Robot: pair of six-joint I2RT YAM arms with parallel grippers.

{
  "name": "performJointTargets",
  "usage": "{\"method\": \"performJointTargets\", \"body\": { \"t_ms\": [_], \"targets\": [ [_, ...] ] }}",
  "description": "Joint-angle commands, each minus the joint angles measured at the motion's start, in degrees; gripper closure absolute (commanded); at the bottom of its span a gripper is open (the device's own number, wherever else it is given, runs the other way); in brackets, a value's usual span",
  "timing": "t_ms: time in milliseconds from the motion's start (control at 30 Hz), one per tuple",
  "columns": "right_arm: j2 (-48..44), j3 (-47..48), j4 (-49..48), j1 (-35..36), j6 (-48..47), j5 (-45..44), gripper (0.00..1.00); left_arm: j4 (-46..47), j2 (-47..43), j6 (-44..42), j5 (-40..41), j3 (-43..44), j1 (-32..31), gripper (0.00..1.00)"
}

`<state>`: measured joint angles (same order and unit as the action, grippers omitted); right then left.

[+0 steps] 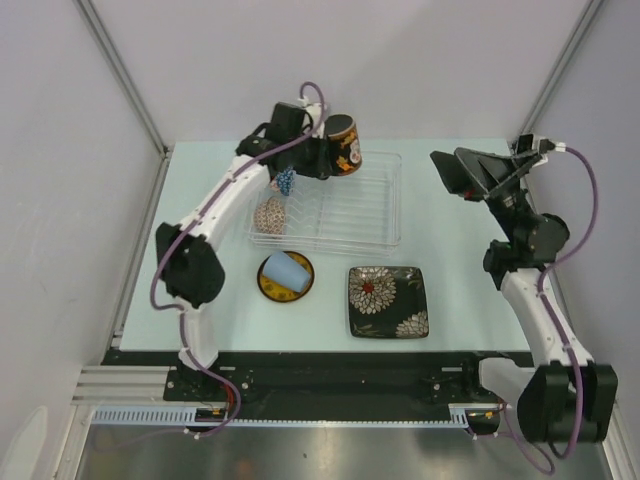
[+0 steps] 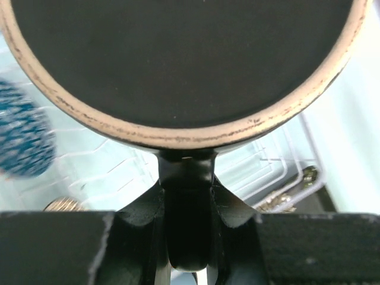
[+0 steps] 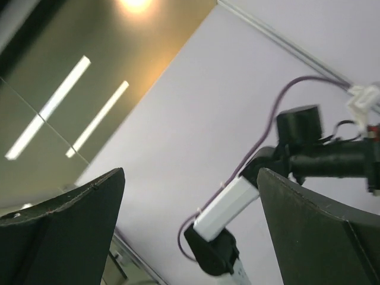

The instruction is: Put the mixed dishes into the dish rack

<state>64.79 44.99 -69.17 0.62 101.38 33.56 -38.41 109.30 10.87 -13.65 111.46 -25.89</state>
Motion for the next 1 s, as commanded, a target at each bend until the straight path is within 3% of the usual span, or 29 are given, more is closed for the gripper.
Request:
{"method": "performJointTargets", "body": {
  "t_ms": [0,133,300,633,967],
  "targets": [
    [-7.8,0.3,17.1,-1.9,-15.4,7.6,0.0,10.0,4.0,-4.1,-0.2,10.8,-3.5,1.0],
    [-13.6,-0.2,27.2,-2.3,-21.7,8.0,0.0,9.8,9.5,-3.8,-0.3,15.5,-4.7,1.0],
    [-17.8,-1.7,33.1,-4.0,-24.2,8.4,0.0,11.3,13.0,-3.4,-0.2,15.2,-5.7,1.0],
    [-19.9,-4.8,33.2,-6.3,-22.5,8.7,0.0,19.3,14.3,-3.7,2.2,5.4,-7.0,1.0],
    [-18.6,-6.2,33.3,-7.2,-22.5,8.2,0.0,22.3,16.5,-5.0,2.8,1.7,-8.2,1.0]
  ]
}}
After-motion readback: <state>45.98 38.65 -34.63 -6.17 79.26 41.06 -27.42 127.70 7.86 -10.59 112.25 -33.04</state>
